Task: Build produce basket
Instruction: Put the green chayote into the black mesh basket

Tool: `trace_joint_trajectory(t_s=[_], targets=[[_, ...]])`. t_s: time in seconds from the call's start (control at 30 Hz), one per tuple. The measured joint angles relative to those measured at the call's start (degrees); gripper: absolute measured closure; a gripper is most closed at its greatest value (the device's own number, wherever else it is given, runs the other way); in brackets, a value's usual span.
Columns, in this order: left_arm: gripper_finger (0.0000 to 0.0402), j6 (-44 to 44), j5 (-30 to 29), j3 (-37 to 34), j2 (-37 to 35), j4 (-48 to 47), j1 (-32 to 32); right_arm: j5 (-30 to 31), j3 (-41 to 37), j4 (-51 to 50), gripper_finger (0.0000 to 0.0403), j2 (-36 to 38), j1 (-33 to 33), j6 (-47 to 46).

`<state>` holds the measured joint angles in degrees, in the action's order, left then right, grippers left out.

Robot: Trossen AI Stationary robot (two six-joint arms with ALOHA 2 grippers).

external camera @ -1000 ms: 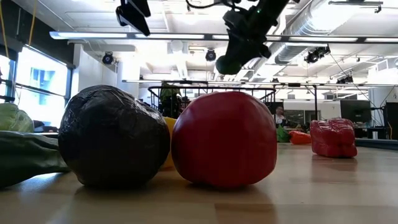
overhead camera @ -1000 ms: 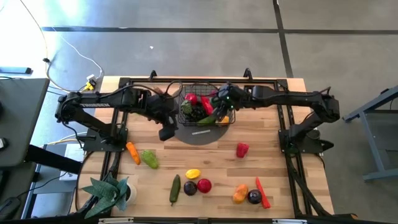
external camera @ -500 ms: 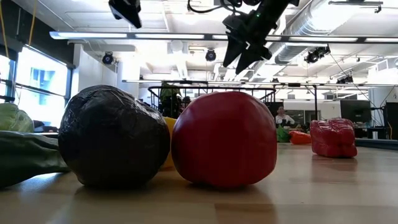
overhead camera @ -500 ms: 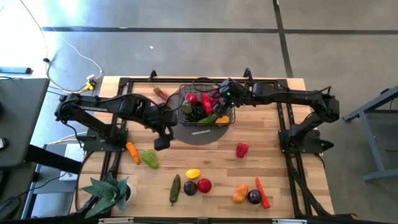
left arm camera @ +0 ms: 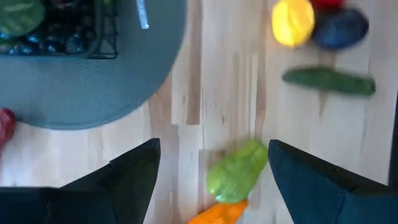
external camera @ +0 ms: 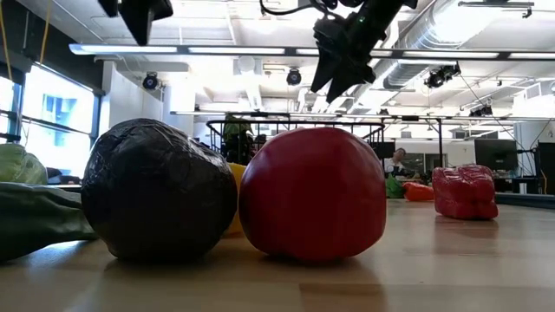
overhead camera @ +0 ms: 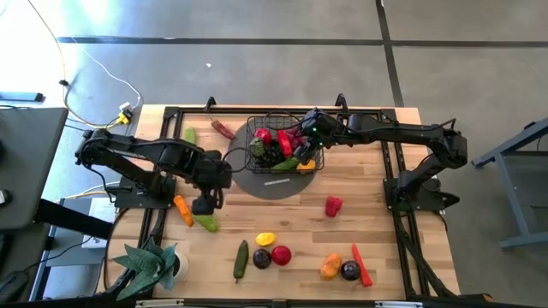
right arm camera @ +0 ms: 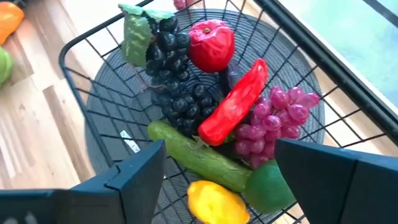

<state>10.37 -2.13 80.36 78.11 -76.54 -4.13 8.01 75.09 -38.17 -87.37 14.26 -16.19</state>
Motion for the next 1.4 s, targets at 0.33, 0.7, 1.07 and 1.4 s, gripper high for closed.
trace_joint_trajectory(t_s=[0.33,0.7,1.07,1.4], targets=[[0.0112,-9.0,-0.1,-5.8,0.0,0.3,-7.5,-0.5,0.0,0.0,0.0119,0.0,0.0,0.0],[0.0112,-15.3,3.7,-15.8,0.0,8.7,-11.6,-0.5,0.0,0.0,0.0119,0.0,0.0,-0.2],[0.0112,-24.5,8.1,-22.2,0.3,15.5,-12.3,-0.5,0.0,0.2,0.0119,0.0,0.0,-0.2],[0.0112,-28.3,10.0,-24.0,7.1,17.2,-12.3,-0.4,0.0,1.2,0.0119,0.0,0.0,-0.3]])
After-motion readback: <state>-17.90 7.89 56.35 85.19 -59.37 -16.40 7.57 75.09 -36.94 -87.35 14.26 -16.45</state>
